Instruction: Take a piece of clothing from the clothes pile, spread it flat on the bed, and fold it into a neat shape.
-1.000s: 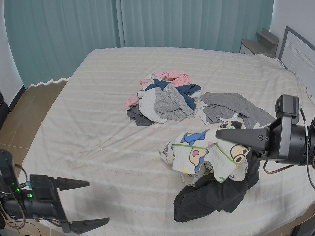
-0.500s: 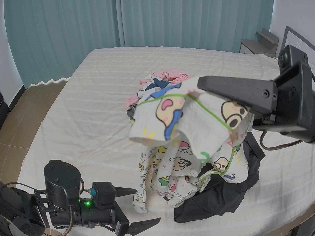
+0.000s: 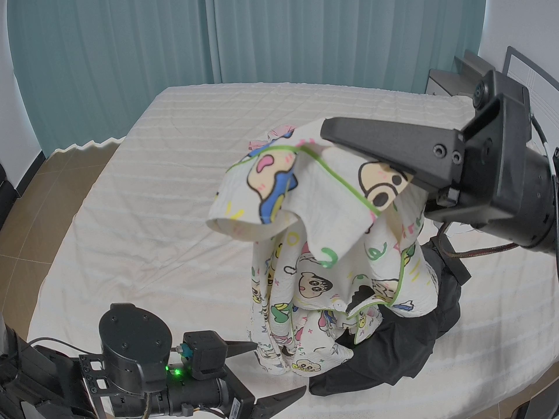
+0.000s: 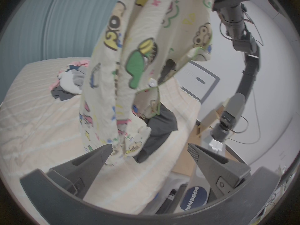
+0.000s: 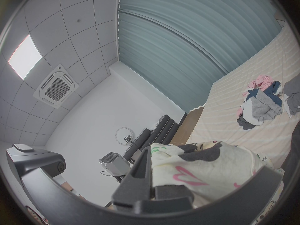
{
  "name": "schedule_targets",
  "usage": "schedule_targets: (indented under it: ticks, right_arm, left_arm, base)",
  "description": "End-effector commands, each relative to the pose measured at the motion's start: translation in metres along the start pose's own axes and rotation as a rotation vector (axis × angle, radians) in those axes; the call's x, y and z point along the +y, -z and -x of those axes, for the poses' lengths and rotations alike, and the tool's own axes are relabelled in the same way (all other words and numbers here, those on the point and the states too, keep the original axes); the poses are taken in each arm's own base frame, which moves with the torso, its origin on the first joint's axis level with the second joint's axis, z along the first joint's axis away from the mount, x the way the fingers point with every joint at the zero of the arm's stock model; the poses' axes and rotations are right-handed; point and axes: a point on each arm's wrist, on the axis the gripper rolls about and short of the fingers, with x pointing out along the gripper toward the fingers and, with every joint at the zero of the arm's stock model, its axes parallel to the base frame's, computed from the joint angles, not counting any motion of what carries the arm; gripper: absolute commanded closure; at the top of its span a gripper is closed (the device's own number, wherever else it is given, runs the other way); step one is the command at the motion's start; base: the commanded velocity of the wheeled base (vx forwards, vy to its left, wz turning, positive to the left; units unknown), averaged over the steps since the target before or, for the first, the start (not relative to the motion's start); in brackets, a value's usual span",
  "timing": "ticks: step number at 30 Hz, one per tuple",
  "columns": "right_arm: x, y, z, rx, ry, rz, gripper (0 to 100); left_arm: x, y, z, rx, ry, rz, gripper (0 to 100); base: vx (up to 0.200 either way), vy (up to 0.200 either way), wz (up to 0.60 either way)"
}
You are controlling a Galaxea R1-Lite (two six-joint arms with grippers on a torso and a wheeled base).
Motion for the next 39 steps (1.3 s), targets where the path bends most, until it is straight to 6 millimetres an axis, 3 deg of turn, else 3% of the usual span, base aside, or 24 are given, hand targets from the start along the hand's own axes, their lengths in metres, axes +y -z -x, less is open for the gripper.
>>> schedule_targets:
  ticks: [1,3,7,13,21,29,31,39]
  right_arm:
    - [-0.001,0.000,-0.002,-0.007,0.008,-0.002,100]
    - [-0.001,-0.001,-0.002,-0.022,0.022,-0.002,100]
    - [0.002,-0.003,0.000,-0.042,0.009,0.002,100]
    - [0.012,-0.012,0.002,-0.096,-0.042,0.025,100]
    - [0.036,-0.020,0.026,-0.140,-0.114,0.041,100]
    - [0.038,-0.022,0.034,-0.153,-0.111,0.043,100]
    - [0.039,-0.022,0.038,-0.156,-0.112,0.044,100]
    - [0.033,-0.019,0.039,-0.152,-0.088,0.039,100]
  left_arm:
    - [-0.008,-0.005,-0.003,-0.044,0.007,0.026,0]
    - [-0.024,-0.015,0.011,-0.113,0.105,0.109,0]
    - [-0.027,-0.015,0.014,-0.111,0.128,0.147,0]
    - [-0.019,-0.002,-0.015,-0.023,0.044,0.148,0]
    - [0.002,0.011,-0.055,0.010,-0.188,0.190,0]
    - [0.016,0.017,-0.058,0.024,-0.271,0.212,0]
    - [0.031,0.022,-0.063,0.024,-0.403,0.167,0]
    - [0.032,0.018,-0.058,-0.072,-0.428,0.110,0]
  base:
    - [0.000,0.000,0.00]
    - [0.000,0.000,0.00]
    - [0.000,0.000,0.00]
    - [0.000,0.000,0.00]
    - [0.000,0.000,0.00]
    - [0.000,0.000,0.00]
    - [0.000,0.000,0.00]
    - [0.000,0.000,0.00]
